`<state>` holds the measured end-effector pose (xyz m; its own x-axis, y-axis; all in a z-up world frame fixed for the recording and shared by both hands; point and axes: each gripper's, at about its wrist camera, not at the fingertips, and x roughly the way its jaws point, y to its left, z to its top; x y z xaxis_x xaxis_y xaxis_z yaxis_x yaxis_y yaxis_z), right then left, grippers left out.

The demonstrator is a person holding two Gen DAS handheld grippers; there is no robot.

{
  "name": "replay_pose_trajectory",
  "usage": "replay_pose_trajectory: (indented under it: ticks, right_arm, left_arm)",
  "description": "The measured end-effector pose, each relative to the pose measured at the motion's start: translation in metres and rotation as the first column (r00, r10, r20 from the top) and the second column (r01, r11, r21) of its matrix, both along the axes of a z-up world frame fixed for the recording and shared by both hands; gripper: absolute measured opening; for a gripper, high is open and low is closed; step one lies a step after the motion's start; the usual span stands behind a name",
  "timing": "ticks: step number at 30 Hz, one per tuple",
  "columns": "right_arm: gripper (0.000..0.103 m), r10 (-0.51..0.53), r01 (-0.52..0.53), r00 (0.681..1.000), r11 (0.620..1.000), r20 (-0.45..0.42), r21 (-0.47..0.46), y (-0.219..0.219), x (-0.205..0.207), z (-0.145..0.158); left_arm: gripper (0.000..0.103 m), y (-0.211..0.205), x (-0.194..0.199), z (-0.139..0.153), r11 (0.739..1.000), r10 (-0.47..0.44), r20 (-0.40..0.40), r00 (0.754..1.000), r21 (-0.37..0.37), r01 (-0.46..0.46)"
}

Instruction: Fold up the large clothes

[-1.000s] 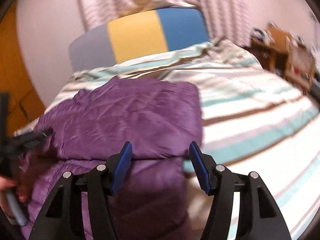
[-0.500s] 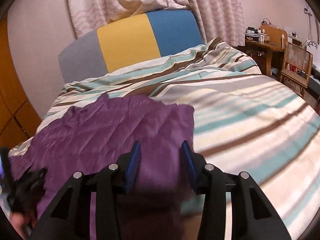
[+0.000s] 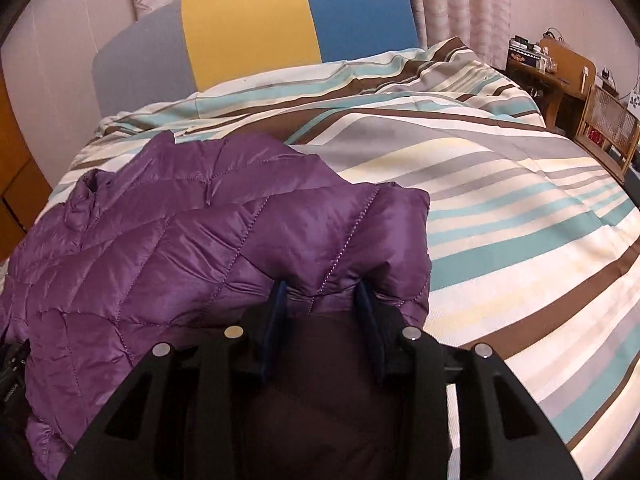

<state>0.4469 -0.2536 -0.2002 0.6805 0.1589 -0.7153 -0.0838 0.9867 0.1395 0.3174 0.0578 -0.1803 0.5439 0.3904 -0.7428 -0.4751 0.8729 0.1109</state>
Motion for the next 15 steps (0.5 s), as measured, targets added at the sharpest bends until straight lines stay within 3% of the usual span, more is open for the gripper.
replay_pose_trajectory:
  ticks: [2,7,11,15]
  right_arm:
    - [0.044,0.005,-0.006,1.0,0.999,0.017,0.047,-0.007,-0.004,0.007]
    - [0.044,-0.088,0.074,0.993,0.985,0.085,0.155,-0.037,-0.049,0.035]
    - [0.043,-0.144,0.137,0.988,0.984,0.056,0.116,-0.044,-0.078,0.034]
    - [0.046,-0.147,0.15,0.988,0.986,-0.043,0.072,-0.041,-0.066,0.013]
  left_arm:
    - [0.082,0.002,0.0,0.0,1.0,0.001,0.0,1.0,-0.006,-0.001]
    - [0.082,0.003,0.0,0.0,1.0,0.001,0.002,1.0,-0.013,-0.001]
    - [0.083,0.003,-0.001,0.0,1.0,0.001,0.002,1.0,-0.013,-0.001]
    - [0.086,0.005,-0.002,0.0,1.0,0.006,0.003,1.0,-0.019,-0.006]
